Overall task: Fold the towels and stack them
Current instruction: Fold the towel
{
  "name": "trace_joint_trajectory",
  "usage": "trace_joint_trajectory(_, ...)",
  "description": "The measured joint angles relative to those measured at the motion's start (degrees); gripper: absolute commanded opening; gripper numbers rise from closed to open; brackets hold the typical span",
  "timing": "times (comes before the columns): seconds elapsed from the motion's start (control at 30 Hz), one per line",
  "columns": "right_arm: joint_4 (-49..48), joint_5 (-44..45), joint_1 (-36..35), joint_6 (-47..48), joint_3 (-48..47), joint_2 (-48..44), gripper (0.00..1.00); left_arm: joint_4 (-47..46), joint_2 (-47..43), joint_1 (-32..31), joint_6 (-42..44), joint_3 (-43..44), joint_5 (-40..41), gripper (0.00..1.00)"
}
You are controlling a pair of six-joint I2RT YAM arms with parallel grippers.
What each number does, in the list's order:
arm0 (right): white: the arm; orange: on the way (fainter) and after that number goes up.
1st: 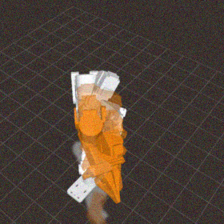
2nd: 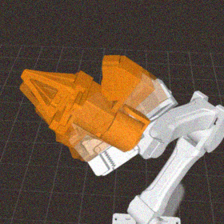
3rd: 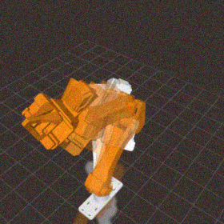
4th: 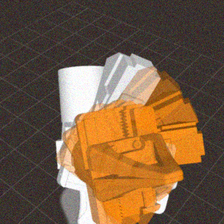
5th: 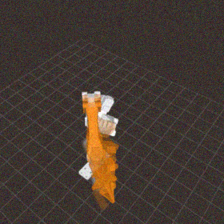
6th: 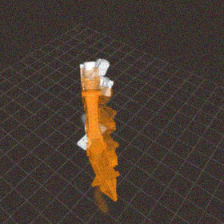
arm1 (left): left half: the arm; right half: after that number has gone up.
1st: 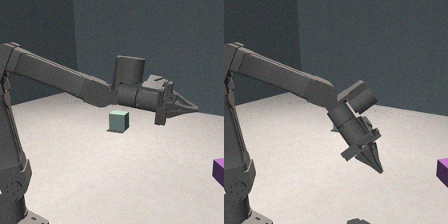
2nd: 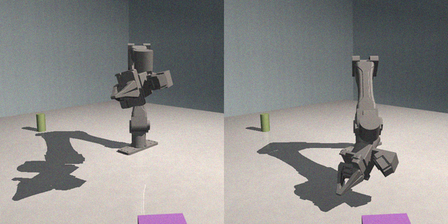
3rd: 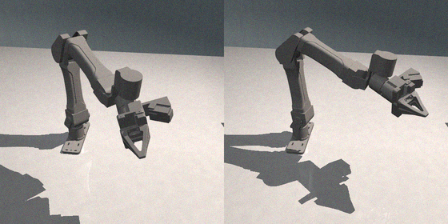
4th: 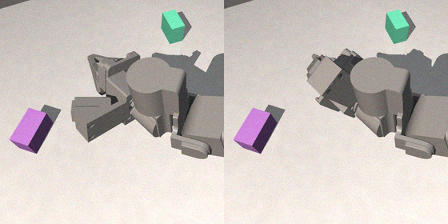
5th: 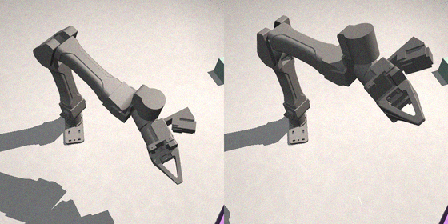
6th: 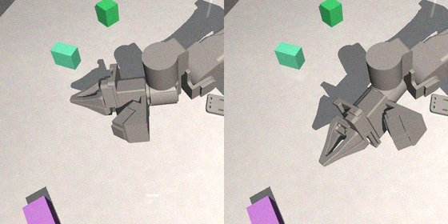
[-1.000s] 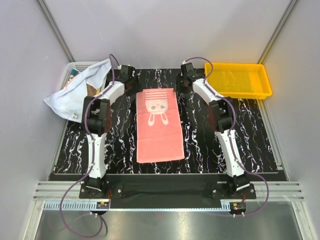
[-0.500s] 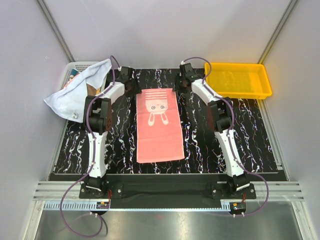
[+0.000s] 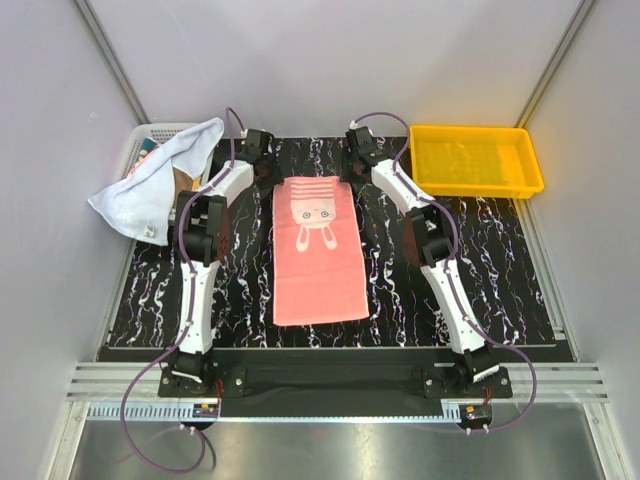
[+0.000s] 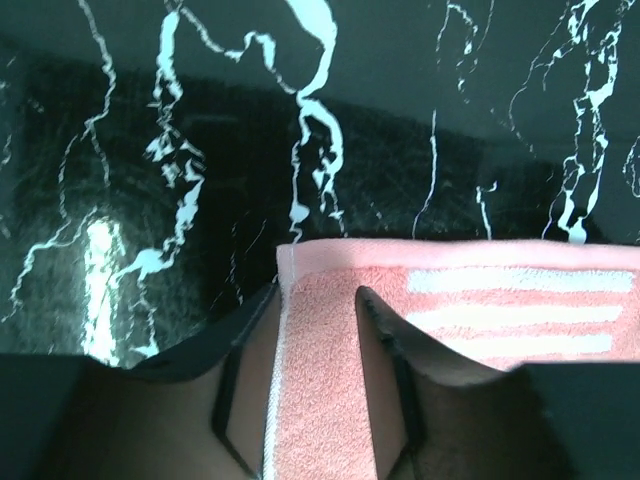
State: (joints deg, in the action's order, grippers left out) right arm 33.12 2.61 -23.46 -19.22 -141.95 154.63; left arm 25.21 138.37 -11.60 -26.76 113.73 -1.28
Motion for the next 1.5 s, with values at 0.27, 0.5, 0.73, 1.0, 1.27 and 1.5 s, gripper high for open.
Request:
trace_joint_trajectory(0.27, 0.7, 1.0, 0.0, 0.2, 0.1, 0.0, 0.05, 1.4, 0.6, -0.1, 0.8, 0.9, 0.0, 0.10)
trace_joint_trajectory(0.5, -1.9, 2.0, 0.1, 0.6, 3.1, -1.3, 0.00, 0.6, 0.6, -0.1, 1.4, 0.9, -0.1, 0.00)
trace_joint_trajectory(0.73, -3.3, 3.0, 1.4, 1.3, 3.7, -2.1, 0.00, -2.3, 0.2, 1.1, 1.4, 0.9, -0.8, 0.00)
trace_joint_trajectory(1.0, -6.2, 2.8, 2.6, 2.6, 2.5, -4.0, 0.00, -6.2, -2.5, 2.4, 1.3, 3.9, -4.4, 0.00)
trace_joint_trajectory(1.27, -12.1, 2.3, 2.6, 2.1, 15.2, -15.3, 0.00, -12.3, -11.8, 2.8, 0.5, -6.1, -6.5, 0.00)
trace_joint_trajectory(1.5, -16.7, -0.6, 2.5, -1.0, 32.7, -28.2, 0.00, -16.2, -22.5, 2.6, -1.8, -20.6, -7.9, 0.00)
